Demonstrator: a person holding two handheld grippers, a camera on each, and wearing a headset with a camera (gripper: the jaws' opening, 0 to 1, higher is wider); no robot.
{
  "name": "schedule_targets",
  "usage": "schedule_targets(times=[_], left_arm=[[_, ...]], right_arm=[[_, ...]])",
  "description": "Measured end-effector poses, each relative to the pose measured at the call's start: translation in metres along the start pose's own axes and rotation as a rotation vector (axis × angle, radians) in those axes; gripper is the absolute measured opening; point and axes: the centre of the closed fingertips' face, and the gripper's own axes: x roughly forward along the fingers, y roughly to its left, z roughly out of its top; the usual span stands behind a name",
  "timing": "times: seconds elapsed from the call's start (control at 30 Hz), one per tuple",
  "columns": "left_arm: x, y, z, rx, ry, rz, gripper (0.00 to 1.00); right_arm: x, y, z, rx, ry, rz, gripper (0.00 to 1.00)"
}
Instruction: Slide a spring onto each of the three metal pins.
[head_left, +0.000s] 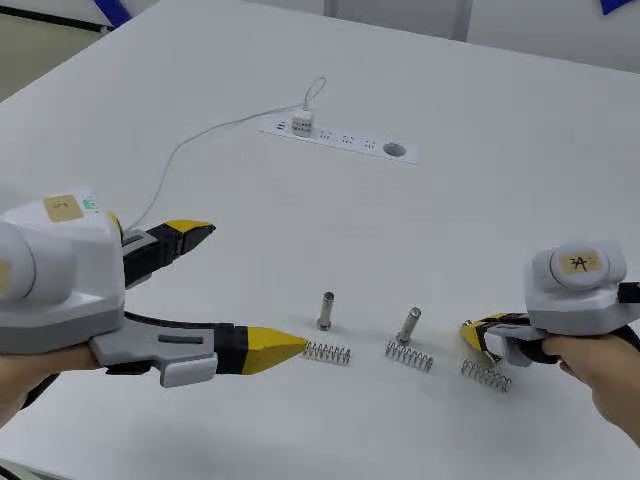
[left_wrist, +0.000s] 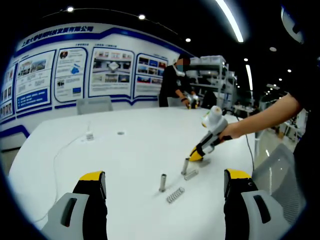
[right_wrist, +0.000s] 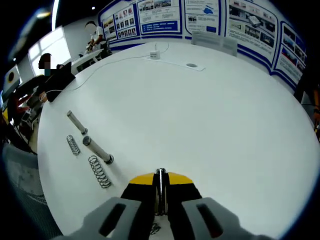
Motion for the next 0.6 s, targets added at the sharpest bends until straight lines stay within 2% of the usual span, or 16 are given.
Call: schedule_targets(times=[0.6], left_arm=[[0.003,-0.007,0.004,0.009,-0.005,-0.013,1.0]], right_arm=[[-0.015,0.004,0.005,-0.006,-0.047,-0.002,0.08]])
